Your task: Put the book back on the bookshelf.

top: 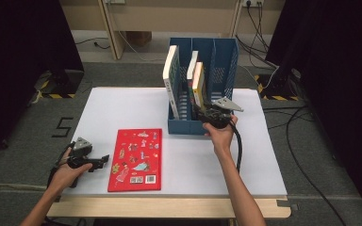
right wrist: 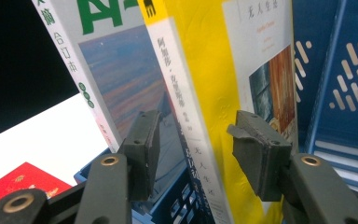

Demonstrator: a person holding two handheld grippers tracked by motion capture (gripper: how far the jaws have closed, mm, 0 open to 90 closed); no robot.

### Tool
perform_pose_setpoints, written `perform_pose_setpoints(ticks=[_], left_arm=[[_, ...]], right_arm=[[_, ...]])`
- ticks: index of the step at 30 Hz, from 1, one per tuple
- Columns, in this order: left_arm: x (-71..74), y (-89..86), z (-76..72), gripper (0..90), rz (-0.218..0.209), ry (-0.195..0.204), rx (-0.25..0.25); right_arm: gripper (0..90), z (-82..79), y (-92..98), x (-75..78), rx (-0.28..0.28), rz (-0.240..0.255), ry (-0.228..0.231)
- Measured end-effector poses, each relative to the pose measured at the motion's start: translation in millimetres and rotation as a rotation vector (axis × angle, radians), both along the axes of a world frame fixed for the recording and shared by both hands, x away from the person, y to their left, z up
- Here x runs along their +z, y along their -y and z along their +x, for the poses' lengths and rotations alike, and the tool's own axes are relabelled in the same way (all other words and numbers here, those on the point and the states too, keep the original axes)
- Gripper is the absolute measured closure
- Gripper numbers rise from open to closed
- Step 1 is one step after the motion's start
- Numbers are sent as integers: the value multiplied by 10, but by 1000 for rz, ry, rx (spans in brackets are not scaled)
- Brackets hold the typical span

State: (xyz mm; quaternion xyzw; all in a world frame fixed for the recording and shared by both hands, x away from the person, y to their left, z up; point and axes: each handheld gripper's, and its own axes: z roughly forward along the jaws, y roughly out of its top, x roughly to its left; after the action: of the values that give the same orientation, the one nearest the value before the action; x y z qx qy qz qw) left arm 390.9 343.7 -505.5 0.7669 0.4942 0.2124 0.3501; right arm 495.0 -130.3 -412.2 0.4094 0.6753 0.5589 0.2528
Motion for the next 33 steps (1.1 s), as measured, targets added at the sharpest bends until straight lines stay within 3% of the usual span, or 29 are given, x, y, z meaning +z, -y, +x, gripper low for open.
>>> perform_pose_setpoints(ticks=[7,20,25,33], left_arm=[[0,0,0,129,0,0,0],[0,0,0,129,0,0,0],[0,-1,0,130,0,-1,0],[0,-1,0,130,0,0,0]], right_arm=[[509,-65,78,21,-13,7,-7],[485,-336,171,35,25,-11,-17],[466,-420,148,46,42,2,-22],[438,-561,14,-40,101,19,-67]])
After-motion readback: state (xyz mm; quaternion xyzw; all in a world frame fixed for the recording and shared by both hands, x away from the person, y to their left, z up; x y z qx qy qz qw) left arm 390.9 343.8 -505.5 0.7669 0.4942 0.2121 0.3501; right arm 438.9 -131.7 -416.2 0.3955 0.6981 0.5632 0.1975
